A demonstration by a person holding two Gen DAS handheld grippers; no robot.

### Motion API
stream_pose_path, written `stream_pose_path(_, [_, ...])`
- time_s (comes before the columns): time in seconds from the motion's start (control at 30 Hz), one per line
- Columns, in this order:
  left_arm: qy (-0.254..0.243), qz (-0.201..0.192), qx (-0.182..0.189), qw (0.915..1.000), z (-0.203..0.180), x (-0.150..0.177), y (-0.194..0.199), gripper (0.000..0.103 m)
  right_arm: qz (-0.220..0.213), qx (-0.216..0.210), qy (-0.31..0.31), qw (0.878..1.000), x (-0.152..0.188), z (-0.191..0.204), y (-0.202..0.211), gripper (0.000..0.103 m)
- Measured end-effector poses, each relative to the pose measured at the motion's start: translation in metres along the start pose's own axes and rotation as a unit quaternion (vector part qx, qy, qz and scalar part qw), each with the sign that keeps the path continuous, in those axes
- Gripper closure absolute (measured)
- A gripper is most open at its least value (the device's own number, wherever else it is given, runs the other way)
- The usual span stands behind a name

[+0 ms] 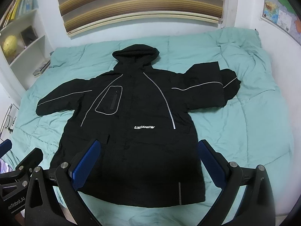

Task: Fold large clothes
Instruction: 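Move both grippers over the black jacket's hem toward the sleeves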

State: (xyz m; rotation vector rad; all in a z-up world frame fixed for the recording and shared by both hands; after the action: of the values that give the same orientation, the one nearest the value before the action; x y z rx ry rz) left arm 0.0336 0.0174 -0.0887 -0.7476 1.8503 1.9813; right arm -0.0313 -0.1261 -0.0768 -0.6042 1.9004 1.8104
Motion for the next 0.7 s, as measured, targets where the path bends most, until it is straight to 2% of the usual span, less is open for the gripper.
stream_pose_path(0.2, [0.002,0.009,0.011,0.9999,0.021,-0.012,-0.011,0.001,0.004,-0.005,-0.005,1.000,-0.007,0.022,-0.008,0.000])
stream_pose_path(0.7, [-0.004,0.015,0.021,0.9997,0.091,-0.039,-0.044,0.001,0.006,-0.012,-0.007,1.000,-0.030,0.106,-0.029,0.000])
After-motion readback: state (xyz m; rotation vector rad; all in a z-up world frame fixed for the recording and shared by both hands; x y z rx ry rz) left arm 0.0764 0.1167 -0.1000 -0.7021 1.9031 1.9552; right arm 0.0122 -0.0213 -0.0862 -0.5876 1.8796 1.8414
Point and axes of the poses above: each gripper's, at about its wrist camera, not at the fingertips, and y roughly against the way its jaws point, z to its left, x to its underside, the point moved 10 cm from there along -y, roughly the way its jaws point, and after that the axes turned 10 degrees about y, right-handed, at the moved point
